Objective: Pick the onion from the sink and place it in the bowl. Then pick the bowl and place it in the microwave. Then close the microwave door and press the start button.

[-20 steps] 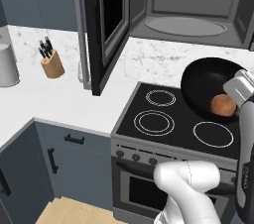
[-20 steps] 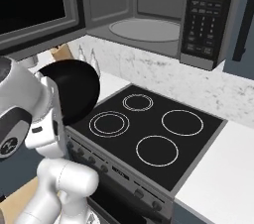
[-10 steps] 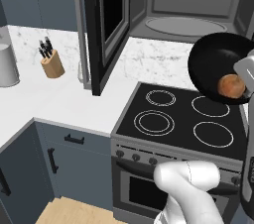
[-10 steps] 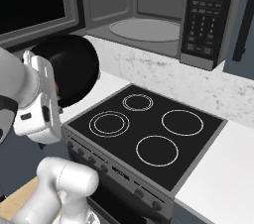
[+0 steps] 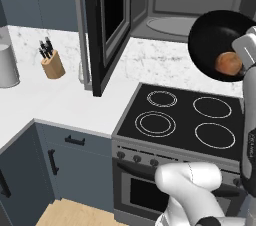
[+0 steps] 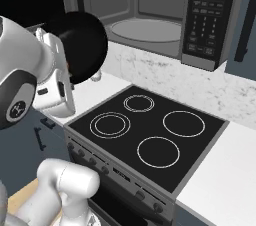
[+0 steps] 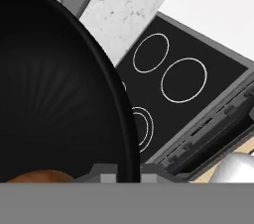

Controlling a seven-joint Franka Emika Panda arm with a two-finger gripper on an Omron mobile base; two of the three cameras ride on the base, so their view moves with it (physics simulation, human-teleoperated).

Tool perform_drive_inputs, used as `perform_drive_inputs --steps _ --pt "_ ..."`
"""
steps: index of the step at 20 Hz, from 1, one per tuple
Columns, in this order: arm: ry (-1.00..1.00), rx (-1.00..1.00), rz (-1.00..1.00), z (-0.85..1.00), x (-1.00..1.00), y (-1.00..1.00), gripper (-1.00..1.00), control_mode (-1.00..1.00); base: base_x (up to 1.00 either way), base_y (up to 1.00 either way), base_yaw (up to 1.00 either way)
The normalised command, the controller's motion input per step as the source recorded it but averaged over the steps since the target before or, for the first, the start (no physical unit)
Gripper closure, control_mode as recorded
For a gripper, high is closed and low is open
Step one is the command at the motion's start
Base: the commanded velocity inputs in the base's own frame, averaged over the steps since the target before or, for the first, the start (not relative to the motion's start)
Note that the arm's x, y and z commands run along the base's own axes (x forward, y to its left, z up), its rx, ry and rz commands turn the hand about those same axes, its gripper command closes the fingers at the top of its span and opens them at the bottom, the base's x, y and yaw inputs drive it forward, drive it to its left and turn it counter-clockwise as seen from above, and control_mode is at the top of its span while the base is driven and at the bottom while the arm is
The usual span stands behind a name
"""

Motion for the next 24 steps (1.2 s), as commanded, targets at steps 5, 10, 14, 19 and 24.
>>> perform_drive_inputs --steps 5,10,14,19,24 --pt "0.08 0.00 -0.03 0.49 0.51 -0.01 1.00 -1.00 0.00 0.00 0.00" --pt "0.04 0.00 -0.02 0.17 0.57 -0.05 1.00 -1.00 0.00 0.00 0.00" --pt "0.00 0.00 -0.03 0.00 0.69 -0.13 1.00 -1.00 0.00 0.00 0.00" --pt "0.00 0.00 -0.04 0.00 0.53 -0.15 1.00 -1.00 0.00 0.00 0.00" --pt "-0.01 0.00 -0.06 0.00 0.57 -0.28 1.00 -1.00 0.00 0.00 0.00"
